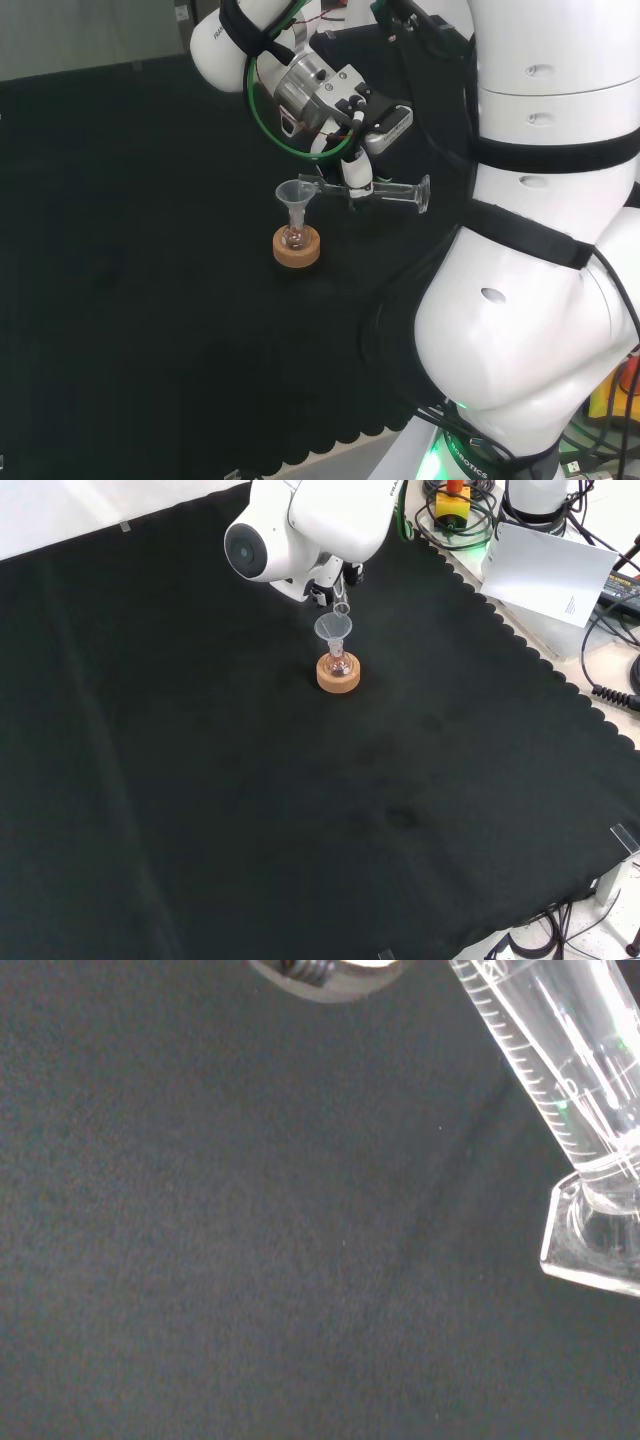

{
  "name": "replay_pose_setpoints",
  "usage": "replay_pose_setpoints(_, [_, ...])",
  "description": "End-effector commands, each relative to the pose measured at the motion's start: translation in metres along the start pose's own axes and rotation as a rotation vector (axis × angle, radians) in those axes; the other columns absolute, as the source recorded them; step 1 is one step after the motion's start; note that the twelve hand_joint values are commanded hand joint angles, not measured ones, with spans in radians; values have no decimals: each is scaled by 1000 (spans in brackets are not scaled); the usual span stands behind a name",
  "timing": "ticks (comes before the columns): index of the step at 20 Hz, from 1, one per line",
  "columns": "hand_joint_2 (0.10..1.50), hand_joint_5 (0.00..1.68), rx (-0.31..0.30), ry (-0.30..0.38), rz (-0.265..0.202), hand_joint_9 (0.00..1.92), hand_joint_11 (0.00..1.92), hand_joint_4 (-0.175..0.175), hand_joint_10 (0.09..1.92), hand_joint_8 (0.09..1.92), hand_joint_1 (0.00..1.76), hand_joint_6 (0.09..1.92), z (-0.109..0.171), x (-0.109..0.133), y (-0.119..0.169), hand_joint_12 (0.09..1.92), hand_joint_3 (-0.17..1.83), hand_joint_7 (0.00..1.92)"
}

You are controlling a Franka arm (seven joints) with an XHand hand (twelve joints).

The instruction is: Pour the water from the graduated cylinder into the round-bottom flask.

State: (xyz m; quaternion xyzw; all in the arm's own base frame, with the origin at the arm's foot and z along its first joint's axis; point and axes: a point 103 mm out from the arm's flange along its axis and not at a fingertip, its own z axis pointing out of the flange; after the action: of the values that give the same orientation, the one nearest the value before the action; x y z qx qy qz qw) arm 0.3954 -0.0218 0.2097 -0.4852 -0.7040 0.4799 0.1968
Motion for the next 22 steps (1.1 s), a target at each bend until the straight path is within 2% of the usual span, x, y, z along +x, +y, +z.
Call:
replay_pose_setpoints(1, [1104,986,41,3,23,1513,1288,-175,87,968,1265,988,-2,-3,-1,729,1,1028])
replay_pose_setpoints(5, [1105,985,63,12,20,1513,1289,-175,87,969,1265,990,-3,-5,-2,729,1,1027])
replay_pose_setpoints(15, [1106,982,115,-5,52,1513,1289,-175,87,974,1264,994,-6,-1,-3,728,1,1023])
replay_pose_setpoints(18, [1106,981,121,-1,47,1512,1288,-175,87,975,1264,996,-8,-1,-3,727,1,1023])
replay_pose_setpoints(19, [1107,981,121,5,50,1512,1288,-175,87,976,1264,997,-3,-10,-6,727,1,1022])
replay_pose_setpoints(22, [1107,980,122,6,55,1512,1288,-175,87,978,1264,998,-2,-14,-7,727,1,1021])
